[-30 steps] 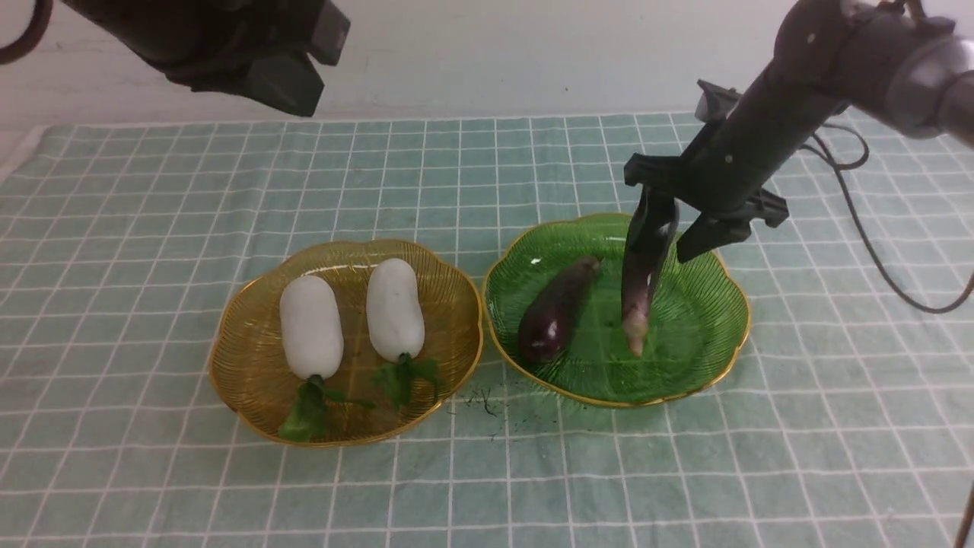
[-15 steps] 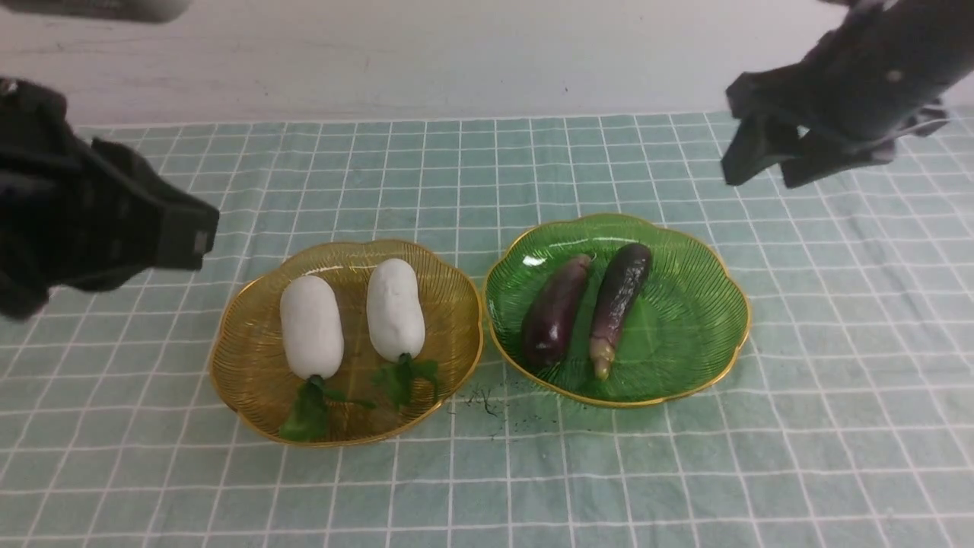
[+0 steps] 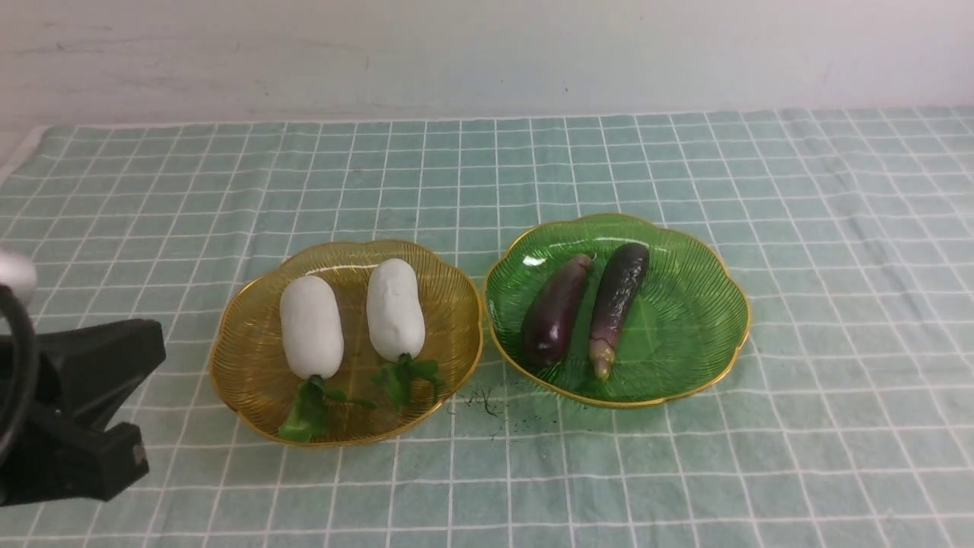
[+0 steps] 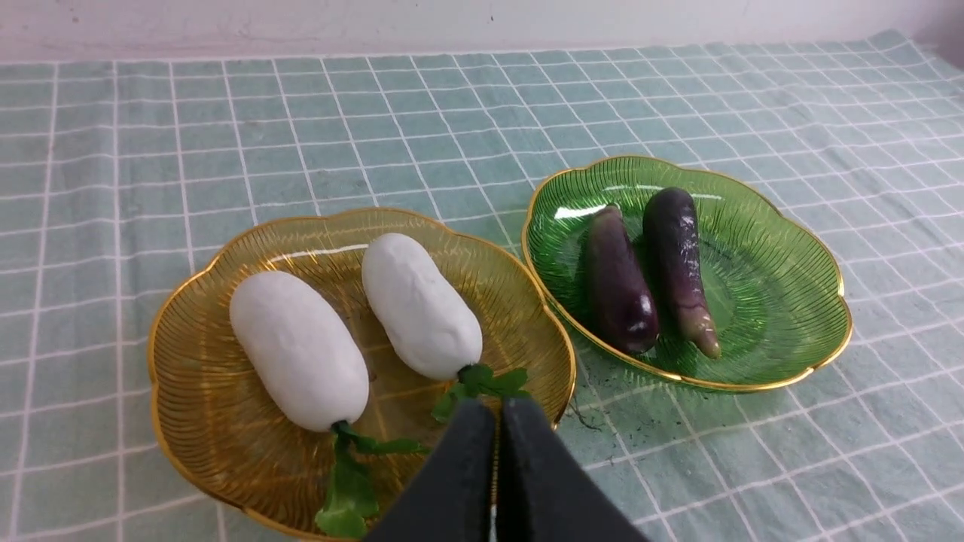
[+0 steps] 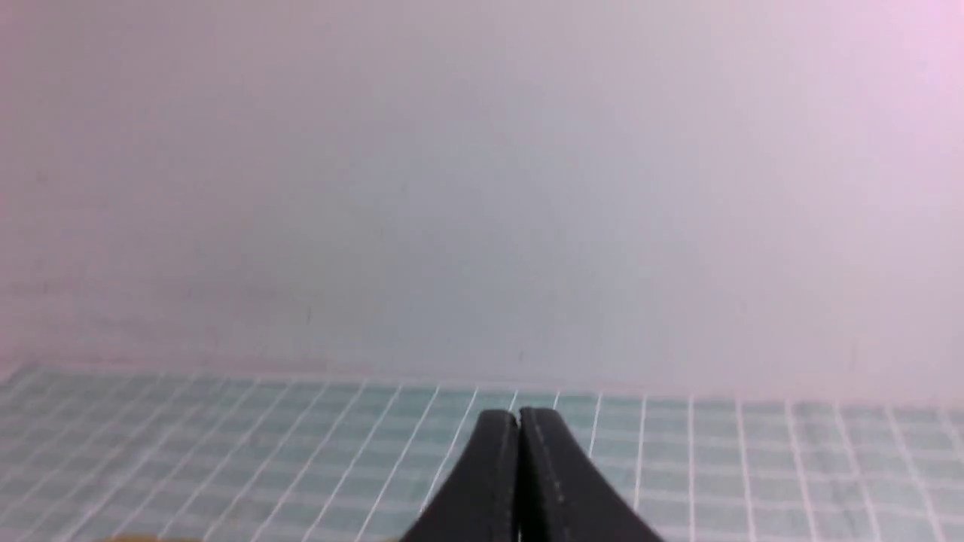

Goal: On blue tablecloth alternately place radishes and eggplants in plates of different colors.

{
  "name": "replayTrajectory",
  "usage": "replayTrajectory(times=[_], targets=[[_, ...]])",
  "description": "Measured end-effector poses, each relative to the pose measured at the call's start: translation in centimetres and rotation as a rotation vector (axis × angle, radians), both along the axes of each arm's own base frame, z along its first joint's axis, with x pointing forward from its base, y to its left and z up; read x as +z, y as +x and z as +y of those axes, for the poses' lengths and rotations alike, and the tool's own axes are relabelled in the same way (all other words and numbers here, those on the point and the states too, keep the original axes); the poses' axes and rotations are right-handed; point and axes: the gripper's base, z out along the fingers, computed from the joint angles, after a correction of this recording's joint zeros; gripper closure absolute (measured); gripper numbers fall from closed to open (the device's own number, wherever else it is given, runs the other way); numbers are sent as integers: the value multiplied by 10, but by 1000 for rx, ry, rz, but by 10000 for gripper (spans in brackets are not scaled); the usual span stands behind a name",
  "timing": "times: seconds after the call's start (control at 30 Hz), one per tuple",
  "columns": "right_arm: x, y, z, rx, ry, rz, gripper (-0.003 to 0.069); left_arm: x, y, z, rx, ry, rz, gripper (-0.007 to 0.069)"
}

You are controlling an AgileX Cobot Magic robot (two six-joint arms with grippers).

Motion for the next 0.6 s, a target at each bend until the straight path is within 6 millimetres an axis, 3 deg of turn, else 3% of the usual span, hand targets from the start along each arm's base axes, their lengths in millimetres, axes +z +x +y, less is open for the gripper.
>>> replayTrajectory(times=[0.13,0.17,0.3,0.6], targets=[[-22,-31,-12,-59,43,-190,674,-3,-3,1,-1,2,6,632],[-32,-47,-17,-84,67,-285,674,-3,-3,1,-1,1,4,632],[-42,-68,-22,-92,87,-366,674,-3,-3,1,-1,0,4,632],[-39,-77,-24,-116,40,-433,674,-2,-10,3,-6,2,7,632]])
